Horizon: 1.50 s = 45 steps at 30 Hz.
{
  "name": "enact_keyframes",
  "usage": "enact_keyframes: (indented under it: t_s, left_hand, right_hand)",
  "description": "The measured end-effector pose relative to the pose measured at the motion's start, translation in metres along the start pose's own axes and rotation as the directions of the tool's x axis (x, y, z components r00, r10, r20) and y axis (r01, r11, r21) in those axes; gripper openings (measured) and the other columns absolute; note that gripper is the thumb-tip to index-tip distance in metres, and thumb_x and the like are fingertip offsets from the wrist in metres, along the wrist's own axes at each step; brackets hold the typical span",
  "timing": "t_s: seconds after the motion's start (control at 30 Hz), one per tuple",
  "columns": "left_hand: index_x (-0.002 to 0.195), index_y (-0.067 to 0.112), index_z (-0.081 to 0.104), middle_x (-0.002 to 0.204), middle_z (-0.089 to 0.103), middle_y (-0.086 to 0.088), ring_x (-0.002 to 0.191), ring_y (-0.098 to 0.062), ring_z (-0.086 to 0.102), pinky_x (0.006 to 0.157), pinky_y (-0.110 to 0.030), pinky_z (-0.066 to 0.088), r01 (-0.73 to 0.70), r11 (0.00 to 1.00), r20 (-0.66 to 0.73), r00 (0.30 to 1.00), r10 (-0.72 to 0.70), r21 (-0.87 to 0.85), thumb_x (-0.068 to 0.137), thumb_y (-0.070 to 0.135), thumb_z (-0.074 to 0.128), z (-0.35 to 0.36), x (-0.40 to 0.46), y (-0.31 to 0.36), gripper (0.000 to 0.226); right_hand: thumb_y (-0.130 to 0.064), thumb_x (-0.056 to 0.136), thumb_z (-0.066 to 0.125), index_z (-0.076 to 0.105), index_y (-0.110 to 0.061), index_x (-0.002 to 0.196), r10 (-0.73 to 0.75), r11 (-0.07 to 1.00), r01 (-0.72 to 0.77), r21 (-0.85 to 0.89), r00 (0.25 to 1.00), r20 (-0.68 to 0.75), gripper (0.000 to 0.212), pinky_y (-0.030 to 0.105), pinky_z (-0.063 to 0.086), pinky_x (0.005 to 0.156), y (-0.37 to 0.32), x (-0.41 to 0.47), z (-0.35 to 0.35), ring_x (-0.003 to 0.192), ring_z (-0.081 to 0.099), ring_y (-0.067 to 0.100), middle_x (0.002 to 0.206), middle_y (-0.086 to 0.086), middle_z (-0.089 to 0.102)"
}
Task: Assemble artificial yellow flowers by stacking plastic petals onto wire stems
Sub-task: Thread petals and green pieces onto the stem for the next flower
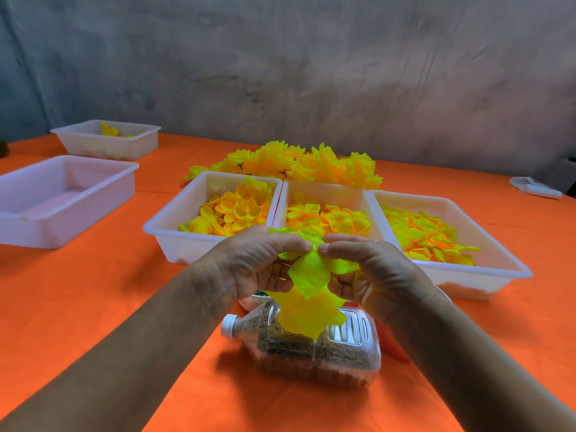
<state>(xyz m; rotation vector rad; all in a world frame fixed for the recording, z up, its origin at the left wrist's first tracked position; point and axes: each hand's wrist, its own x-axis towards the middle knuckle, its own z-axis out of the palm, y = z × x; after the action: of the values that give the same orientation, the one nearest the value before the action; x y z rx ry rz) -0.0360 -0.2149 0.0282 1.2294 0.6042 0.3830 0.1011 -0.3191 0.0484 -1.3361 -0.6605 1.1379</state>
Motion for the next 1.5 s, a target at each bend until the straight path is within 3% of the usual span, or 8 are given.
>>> enact_keyframes:
  t_s: [0.2, 0.37, 0.7, 0.93, 1.07, 1.2, 1.5]
  left_hand:
    - [0.119, 0.0, 0.059, 0.101, 0.065, -0.016, 0.071, -0.019, 0.067, 0.052, -0.023, 0.051, 0.045, 0.998, -0.08, 0.996, -0.041, 0.049, 0.087, 0.02, 0.063, 0.003, -0.002, -0.001, 0.037]
    - [0.11, 0.007, 0.059, 0.092, 0.061, -0.009, 0.067, -0.016, 0.062, 0.045, -0.019, 0.048, 0.092, 0.996, -0.074, 0.993, -0.09, 0.018, 0.09, 0.019, 0.057, 0.012, -0.003, 0.003, 0.023]
    - [0.095, 0.011, 0.065, 0.083, 0.069, -0.004, 0.061, -0.011, 0.068, 0.049, -0.02, 0.05, 0.07, 0.995, -0.048, 0.997, -0.067, 0.068, 0.088, 0.015, 0.06, 0.009, -0.005, 0.001, 0.009]
    - [0.09, 0.01, 0.067, 0.074, 0.073, -0.003, 0.065, -0.014, 0.07, 0.052, -0.022, 0.052, 0.053, 0.998, 0.042, 0.998, -0.052, -0.024, 0.087, 0.013, 0.059, 0.009, -0.009, 0.003, 0.009]
    - [0.092, 0.009, 0.065, 0.072, 0.073, -0.002, 0.063, -0.013, 0.07, 0.051, -0.021, 0.052, 0.054, 0.998, 0.031, 0.998, -0.053, -0.025, 0.089, 0.013, 0.058, 0.012, -0.011, 0.005, 0.008]
    - [0.09, 0.01, 0.063, 0.063, 0.07, 0.001, 0.054, -0.01, 0.067, 0.046, -0.018, 0.049, 0.056, 0.998, -0.038, 0.998, -0.055, 0.019, 0.09, 0.009, 0.055, 0.019, -0.013, 0.007, 0.008]
    - [0.091, 0.008, 0.062, 0.064, 0.069, -0.001, 0.052, -0.01, 0.066, 0.044, -0.018, 0.049, 0.017, 1.0, -0.062, 0.998, -0.016, 0.016, 0.087, 0.003, 0.057, 0.02, -0.014, 0.008, 0.008]
  right_hand:
    - [0.003, 0.076, 0.066, 0.064, -0.011, 0.09, 0.011, 1.0, -0.012, 0.029, 0.999, 0.033, 0.019, 0.018, 0.047, 0.041, 0.002, -0.001, 0.001, 0.043, 0.062, 0.014, 0.054, 0.0, 0.066]
    - [0.003, 0.075, 0.066, 0.065, -0.012, 0.087, -0.007, 0.999, 0.004, 0.052, 0.999, 0.048, 0.019, 0.02, 0.049, 0.043, 0.001, -0.002, 0.0, 0.05, 0.066, 0.015, 0.063, 0.002, 0.068]
    - [0.004, 0.075, 0.066, 0.066, -0.014, 0.087, -0.019, 1.0, 0.018, 0.021, 0.998, 0.053, 0.021, 0.021, 0.051, 0.048, 0.004, -0.001, -0.001, 0.054, 0.066, 0.015, 0.065, 0.003, 0.07]
    - [0.004, 0.075, 0.066, 0.066, -0.012, 0.085, 0.003, 0.999, -0.005, 0.042, 0.999, 0.048, 0.019, 0.02, 0.05, 0.045, 0.004, 0.001, 0.0, 0.051, 0.066, 0.015, 0.062, 0.001, 0.069]
    - [0.004, 0.074, 0.066, 0.066, -0.012, 0.086, 0.021, 0.998, -0.025, 0.056, 0.998, 0.063, 0.02, 0.022, 0.051, 0.045, 0.004, 0.001, -0.002, 0.051, 0.067, 0.014, 0.061, 0.002, 0.069]
    - [0.006, 0.071, 0.066, 0.066, -0.012, 0.087, 0.02, 0.998, -0.024, 0.055, 0.997, 0.075, 0.024, 0.023, 0.052, 0.047, 0.004, 0.001, -0.002, 0.054, 0.067, 0.015, 0.074, 0.006, 0.07]
    - [0.009, 0.073, 0.064, 0.066, -0.013, 0.09, 0.031, 0.995, -0.041, 0.093, 0.994, 0.109, 0.027, 0.021, 0.05, 0.044, 0.005, 0.0, -0.004, 0.055, 0.067, 0.018, 0.068, 0.005, 0.071]
